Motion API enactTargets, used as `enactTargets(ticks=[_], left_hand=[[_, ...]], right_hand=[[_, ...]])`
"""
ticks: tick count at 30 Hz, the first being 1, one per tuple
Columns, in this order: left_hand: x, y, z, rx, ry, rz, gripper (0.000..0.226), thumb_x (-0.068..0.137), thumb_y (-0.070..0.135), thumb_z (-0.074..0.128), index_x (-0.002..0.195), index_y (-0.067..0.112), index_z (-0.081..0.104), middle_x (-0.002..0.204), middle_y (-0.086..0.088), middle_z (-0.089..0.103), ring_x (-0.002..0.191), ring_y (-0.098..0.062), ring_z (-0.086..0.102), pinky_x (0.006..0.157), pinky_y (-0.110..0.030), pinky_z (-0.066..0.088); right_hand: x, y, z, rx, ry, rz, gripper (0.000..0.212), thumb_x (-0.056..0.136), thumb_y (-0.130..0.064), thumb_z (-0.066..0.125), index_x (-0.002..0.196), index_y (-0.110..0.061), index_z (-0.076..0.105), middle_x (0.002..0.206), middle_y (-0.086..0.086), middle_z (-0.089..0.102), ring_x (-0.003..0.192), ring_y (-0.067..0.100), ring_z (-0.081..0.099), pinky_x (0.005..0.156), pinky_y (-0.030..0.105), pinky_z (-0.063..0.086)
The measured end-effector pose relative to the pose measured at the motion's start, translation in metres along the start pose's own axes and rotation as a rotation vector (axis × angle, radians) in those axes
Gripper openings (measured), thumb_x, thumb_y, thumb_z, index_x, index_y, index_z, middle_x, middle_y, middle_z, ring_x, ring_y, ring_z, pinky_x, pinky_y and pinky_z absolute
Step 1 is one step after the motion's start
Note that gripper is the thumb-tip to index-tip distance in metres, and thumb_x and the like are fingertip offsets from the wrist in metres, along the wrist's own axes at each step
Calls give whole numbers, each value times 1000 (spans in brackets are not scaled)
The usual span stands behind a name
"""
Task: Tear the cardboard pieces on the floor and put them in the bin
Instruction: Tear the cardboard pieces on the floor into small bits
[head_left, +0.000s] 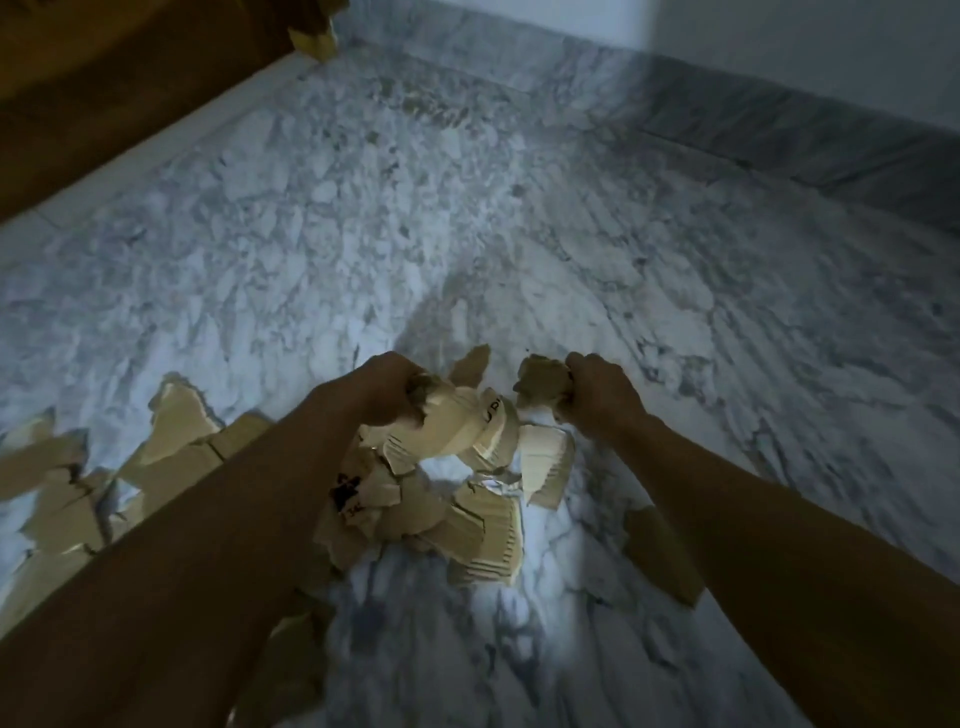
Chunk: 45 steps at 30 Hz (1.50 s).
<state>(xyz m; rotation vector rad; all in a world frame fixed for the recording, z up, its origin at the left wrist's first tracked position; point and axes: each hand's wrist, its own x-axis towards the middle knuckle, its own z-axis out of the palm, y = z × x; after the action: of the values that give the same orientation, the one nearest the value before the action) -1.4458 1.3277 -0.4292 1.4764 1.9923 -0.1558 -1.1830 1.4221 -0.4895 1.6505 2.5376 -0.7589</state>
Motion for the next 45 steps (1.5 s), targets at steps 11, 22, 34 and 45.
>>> enactTargets(ticks=[11, 22, 34, 45], left_hand=[[34, 5, 11, 78, -42, 2, 43, 58, 18, 90, 85, 22, 56, 94, 0, 62, 89, -22, 59, 74, -33, 48], [30, -4, 1, -43, -64, 52, 45, 65, 21, 87, 96, 22, 54, 96, 2, 61, 89, -18, 58, 69, -32, 46], [52, 35, -25, 1, 6, 71, 36, 67, 22, 86, 98, 16, 70, 95, -7, 68, 93, -28, 64, 80, -37, 51], [69, 49, 10, 62, 8, 71, 59, 68, 21, 83, 123, 13, 63, 116, -13, 66, 106, -32, 60, 82, -32, 46]], right_hand=[[7, -1, 14, 50, 72, 56, 24, 75, -11, 70, 94, -12, 55, 94, 7, 66, 89, 30, 63, 65, 27, 33], [7, 0, 20, 72, 68, 127, 29, 79, -14, 66, 99, -15, 45, 100, 11, 64, 89, 34, 63, 65, 31, 37], [-52, 50, -57, 294, -222, 106, 56, 67, -21, 88, 118, -20, 66, 107, -1, 68, 101, 17, 64, 84, 30, 52], [-157, 89, -1, -59, -372, 259, 73, 76, -32, 79, 133, -19, 37, 134, 13, 24, 118, 36, 31, 89, 42, 43]])
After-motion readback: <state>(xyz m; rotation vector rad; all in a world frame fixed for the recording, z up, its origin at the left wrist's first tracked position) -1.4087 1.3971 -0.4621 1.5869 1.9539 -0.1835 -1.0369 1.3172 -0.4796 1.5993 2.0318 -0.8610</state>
